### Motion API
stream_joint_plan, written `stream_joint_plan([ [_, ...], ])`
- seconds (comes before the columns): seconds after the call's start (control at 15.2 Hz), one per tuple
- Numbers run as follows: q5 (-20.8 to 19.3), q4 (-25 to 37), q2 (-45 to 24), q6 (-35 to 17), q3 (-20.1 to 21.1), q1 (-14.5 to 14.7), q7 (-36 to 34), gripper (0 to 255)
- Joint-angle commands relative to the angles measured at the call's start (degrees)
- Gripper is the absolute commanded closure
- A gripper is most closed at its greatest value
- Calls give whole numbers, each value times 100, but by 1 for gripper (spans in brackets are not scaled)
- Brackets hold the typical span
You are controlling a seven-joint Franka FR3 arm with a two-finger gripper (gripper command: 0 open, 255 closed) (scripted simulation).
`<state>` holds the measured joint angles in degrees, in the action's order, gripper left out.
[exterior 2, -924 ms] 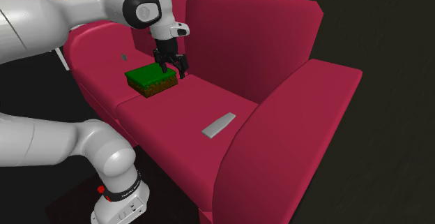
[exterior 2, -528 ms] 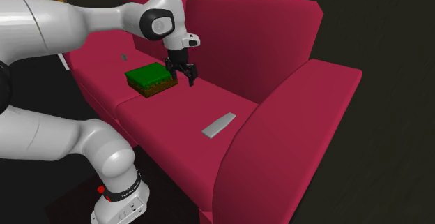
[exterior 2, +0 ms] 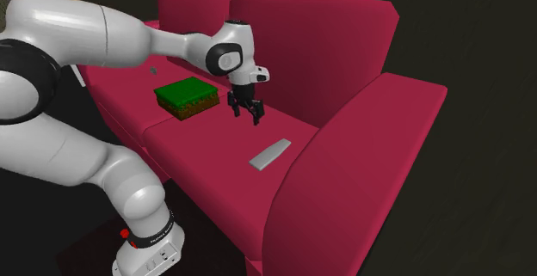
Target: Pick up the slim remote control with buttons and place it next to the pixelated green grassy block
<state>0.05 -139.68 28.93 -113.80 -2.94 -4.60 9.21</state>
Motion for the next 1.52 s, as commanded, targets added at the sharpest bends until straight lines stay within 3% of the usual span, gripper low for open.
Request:
stream_joint_plan([
  [0.0, -46, -5, -336, -302, -59, -65, 1, 0],
  [0.66, -167, 327, -2226, -1634, -407, -368, 78, 0],
  [1.12, -121, 114, -2585, -2202, -420, -366, 114, 0],
  [1.45, -116, 100, -2617, -2249, -421, -366, 117, 0],
])
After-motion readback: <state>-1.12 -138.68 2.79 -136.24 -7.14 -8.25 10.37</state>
